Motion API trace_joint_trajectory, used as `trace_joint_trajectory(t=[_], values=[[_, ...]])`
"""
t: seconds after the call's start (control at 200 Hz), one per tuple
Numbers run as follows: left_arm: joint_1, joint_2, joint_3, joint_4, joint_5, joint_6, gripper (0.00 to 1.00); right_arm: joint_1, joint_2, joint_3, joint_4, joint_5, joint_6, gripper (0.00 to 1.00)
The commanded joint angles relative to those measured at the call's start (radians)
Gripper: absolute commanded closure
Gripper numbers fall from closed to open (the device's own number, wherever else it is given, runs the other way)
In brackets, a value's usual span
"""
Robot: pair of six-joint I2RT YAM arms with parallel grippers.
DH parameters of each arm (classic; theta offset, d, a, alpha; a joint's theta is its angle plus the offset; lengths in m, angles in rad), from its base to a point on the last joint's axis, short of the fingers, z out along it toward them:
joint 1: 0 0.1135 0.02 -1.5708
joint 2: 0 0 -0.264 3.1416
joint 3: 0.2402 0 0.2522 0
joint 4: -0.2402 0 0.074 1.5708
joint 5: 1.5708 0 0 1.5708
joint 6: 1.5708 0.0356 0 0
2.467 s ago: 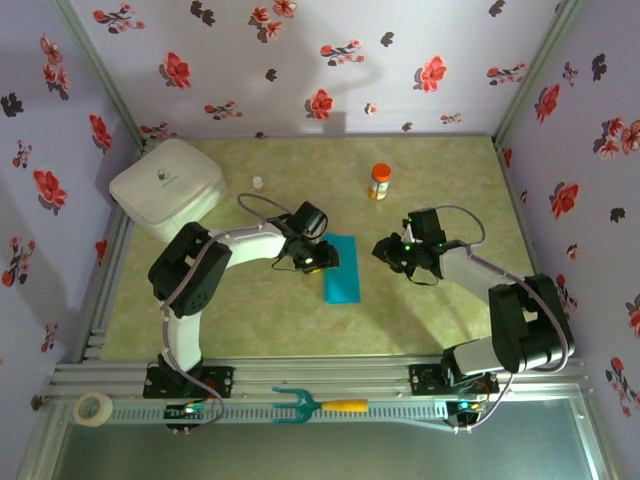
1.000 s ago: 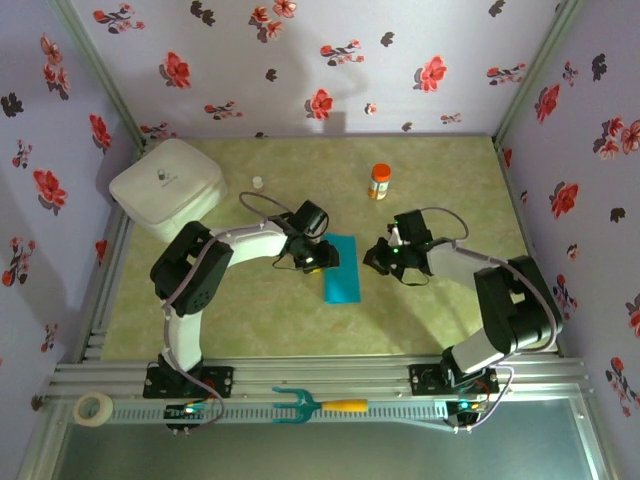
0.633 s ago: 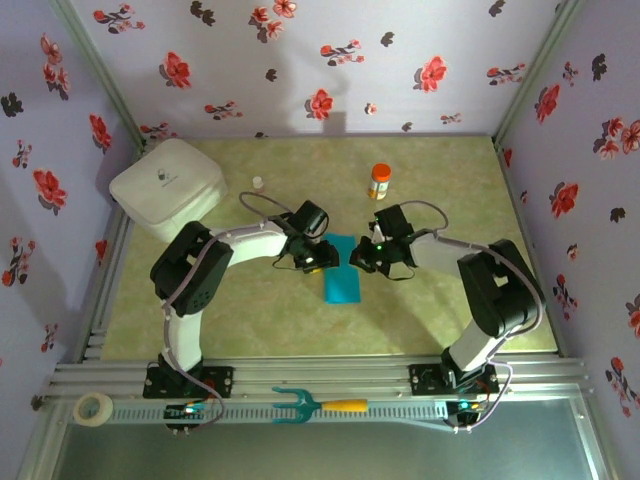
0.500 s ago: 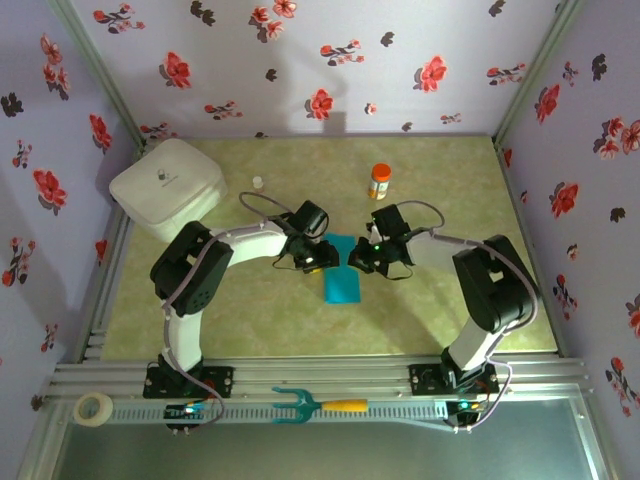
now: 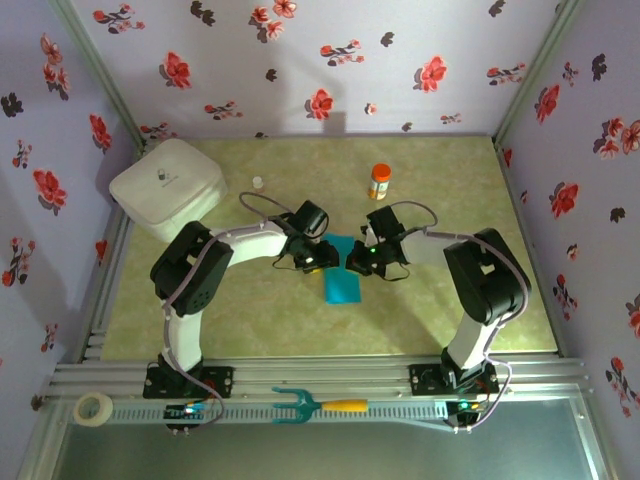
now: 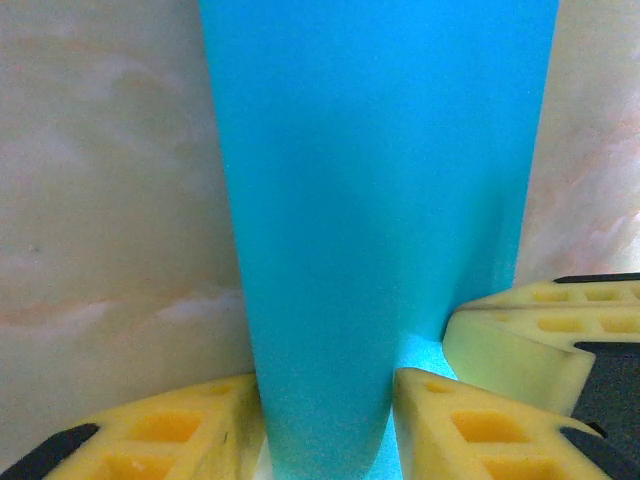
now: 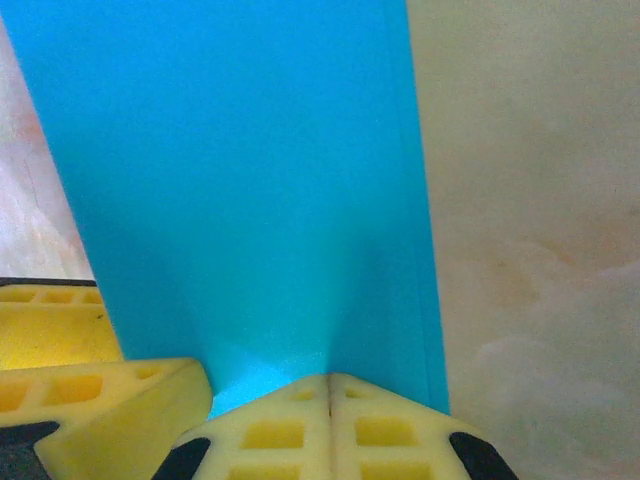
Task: Fold a paper plane with a square sheet of paper (pick it up from the middle)
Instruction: Hold the square sheet of paper at the center of the table, then first fold the square sheet of paper in half at the center of the table.
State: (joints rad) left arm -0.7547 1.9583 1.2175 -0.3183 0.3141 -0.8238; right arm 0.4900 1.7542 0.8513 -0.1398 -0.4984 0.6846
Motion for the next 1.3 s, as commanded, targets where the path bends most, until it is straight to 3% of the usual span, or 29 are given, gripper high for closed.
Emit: trace_joint_trajectory(t=[0.0, 0.36, 0.575, 0.81, 1.0, 1.295], values=[[0.012, 0.040, -0.047, -0.081, -0.116, 0.022, 0.58, 0.002, 0.057, -0.043, -0.104, 0.085, -0.072, 1.00], [0.034, -0.215, -0.058, -0.044, -0.131, 0.002, 0.53, -0.001, 0.087, 0.002, -0.122, 0.055, -0.111, 1.00], [0.061, -0.250, -0.131, 0.150, 0.026, -0.030, 0.71, -0.004, 0.088, 0.001, -0.117, 0.054, -0.108, 1.00], [0.064, -0.191, -0.178, 0.350, 0.176, -0.094, 1.00, -0.005, 0.082, -0.003, -0.116, 0.059, -0.106, 1.00], [0.066, -0.131, -0.209, 0.463, 0.256, -0.150, 1.00, -0.004, 0.087, -0.001, -0.116, 0.060, -0.103, 1.00], [0.067, -0.076, -0.220, 0.426, 0.254, -0.125, 1.00, -0.004, 0.088, -0.001, -0.119, 0.063, -0.098, 1.00]])
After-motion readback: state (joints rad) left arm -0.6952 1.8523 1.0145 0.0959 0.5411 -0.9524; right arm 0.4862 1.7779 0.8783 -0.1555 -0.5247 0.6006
